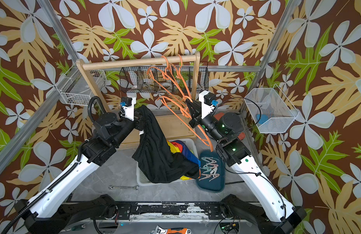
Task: Remove the clothespins securing shorts to the hanger
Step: Place the shorts in the basket.
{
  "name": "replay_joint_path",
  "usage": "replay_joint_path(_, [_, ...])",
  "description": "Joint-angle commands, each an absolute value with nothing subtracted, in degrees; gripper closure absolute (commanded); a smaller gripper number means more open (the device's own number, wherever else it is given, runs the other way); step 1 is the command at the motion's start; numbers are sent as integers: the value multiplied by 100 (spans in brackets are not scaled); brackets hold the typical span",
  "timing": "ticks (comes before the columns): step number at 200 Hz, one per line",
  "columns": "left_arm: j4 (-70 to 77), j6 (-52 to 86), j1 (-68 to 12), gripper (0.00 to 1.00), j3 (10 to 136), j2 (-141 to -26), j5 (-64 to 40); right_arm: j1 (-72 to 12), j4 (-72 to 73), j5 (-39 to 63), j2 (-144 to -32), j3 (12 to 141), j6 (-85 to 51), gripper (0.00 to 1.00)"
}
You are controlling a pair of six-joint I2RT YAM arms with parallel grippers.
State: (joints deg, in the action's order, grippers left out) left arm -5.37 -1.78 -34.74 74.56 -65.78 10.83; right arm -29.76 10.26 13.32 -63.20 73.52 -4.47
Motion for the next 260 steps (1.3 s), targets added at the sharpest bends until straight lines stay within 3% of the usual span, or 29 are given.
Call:
replay_joint_path(1, [-204,120,-3476,100,7486,-6613,478,-2968,1124,1316,-6265,7308,-431,100])
replay_joint_path(41, [-284,285,-4507,100,7365,-6695,370,-2859,1037,1260,-6085,7176,-413,100])
replay_joint_path(98, [310,1034,-5309,100,6818,-6987,3,-2786,899,1143,-5868,7118,-353,100])
replay_joint_path(177, [2060,2003,-5315,100,4817,-7023,-62,-2786,620,1200,-5759,7242,-305,100])
replay_joint_path(260, [2377,2278,-4658,100,3470,-7312,442,-2786,696,1513,-5862,7207,-536,100])
